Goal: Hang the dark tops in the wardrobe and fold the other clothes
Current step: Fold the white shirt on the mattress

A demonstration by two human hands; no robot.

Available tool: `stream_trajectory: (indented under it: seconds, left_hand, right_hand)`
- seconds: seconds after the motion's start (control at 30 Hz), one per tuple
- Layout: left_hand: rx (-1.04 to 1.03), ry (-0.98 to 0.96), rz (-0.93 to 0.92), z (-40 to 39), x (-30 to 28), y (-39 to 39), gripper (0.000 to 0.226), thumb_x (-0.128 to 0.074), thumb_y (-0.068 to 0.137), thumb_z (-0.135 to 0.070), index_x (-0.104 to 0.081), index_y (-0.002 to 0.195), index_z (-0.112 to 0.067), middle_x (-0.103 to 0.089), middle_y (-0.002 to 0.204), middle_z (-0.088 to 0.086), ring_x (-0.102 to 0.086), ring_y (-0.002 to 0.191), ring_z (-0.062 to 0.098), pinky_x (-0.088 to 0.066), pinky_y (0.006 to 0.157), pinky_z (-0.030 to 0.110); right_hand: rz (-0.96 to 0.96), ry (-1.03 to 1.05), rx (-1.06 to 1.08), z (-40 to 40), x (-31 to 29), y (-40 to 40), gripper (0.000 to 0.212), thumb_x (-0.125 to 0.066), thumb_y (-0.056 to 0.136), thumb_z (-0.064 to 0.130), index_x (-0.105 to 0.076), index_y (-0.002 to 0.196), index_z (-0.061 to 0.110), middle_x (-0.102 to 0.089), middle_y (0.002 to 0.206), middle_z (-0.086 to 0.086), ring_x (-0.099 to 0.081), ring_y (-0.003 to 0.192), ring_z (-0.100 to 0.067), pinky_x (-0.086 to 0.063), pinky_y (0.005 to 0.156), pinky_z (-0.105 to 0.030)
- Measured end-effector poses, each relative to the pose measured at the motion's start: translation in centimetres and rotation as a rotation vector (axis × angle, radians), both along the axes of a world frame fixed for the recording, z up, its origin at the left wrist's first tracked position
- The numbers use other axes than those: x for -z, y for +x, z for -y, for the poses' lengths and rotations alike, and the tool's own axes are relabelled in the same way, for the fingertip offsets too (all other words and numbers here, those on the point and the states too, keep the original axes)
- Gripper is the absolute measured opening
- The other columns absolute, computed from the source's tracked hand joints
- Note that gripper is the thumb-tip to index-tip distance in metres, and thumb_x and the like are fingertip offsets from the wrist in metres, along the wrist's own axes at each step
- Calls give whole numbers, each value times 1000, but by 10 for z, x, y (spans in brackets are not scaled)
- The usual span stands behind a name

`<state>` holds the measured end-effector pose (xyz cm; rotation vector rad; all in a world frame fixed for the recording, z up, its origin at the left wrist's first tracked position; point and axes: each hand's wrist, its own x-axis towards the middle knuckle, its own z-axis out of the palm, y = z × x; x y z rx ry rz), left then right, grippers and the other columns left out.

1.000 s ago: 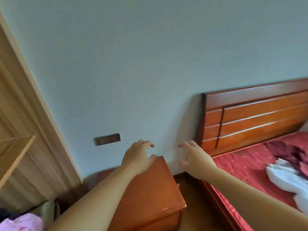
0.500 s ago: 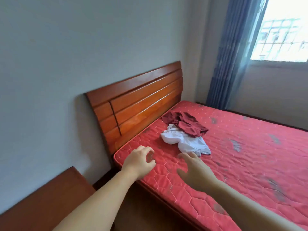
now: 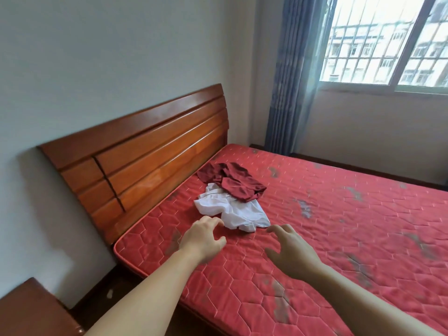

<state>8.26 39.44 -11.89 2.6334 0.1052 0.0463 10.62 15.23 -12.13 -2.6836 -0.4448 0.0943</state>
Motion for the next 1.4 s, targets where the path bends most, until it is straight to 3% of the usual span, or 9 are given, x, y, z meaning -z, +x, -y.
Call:
stream_trajectory:
  seconds: [0.4,0.57,0.77,0.93,1.1,1.27,1.33,1.4]
  left_hand:
    - [38,11,-143,-29,53,174,39,-61,83,-39,-57,121,-32,-53,128,-9,-51,119,15,-46,97,36]
    - [-3,41,-193,-40,70,240,41,-60,84,-38,-56,124,-33,-53,129,-9,-50,120,16,-46,98,37]
    - [-10,78,-297,-53,121,318,49,-59,83,-40,-50,131,-36,-49,133,-11,-46,124,15,-43,99,34]
    - [34,102,-420,-62,196,376,58,-58,82,-41,-43,138,-36,-44,138,-10,-43,126,17,-42,101,37]
    - [100,147,-499,-72,298,439,70,-61,80,-41,-32,144,-35,-36,146,-9,-38,131,20,-39,102,40]
    - [216,239,-506,-77,401,481,85,-64,78,-39,-17,150,-39,-12,160,-7,-12,148,18,-27,112,42]
    - [298,319,-530,-76,438,493,92,-65,79,-44,-7,151,-41,2,162,-7,3,150,18,-17,118,45]
    - [350,337,-571,-73,468,500,96,-66,79,-51,-3,151,-43,2,162,-6,3,149,20,-16,117,48]
  right_hand:
    - [-103,-51,115,-17,43,162,50,-54,85,42,-41,133,34,-44,129,6,-50,115,-17,-49,82,-35]
    - [-185,-46,104,-29,75,246,49,-53,87,39,-41,133,29,-44,127,4,-53,104,-18,-47,73,-33]
    - [-318,-53,117,-49,133,334,50,-51,88,38,-41,135,25,-43,135,1,-53,113,-21,-51,82,-37]
    - [-433,-73,164,-68,201,390,47,-51,90,38,-43,133,22,-42,137,-2,-57,106,-23,-50,80,-37]
    - [-519,-84,236,-93,292,439,54,-51,89,40,-42,136,16,-42,140,-5,-56,113,-27,-50,85,-42]
    - [-545,-122,220,-116,389,463,62,-57,81,27,-38,139,17,-42,143,-6,-51,121,-29,-50,86,-43]
    - [-534,-172,179,-123,428,465,74,-63,77,28,-30,143,24,-31,149,-2,-41,129,-29,-48,89,-45]
    - [-509,-271,143,-128,459,465,86,-66,74,30,-18,145,32,-22,152,2,-32,133,-28,-42,91,-47]
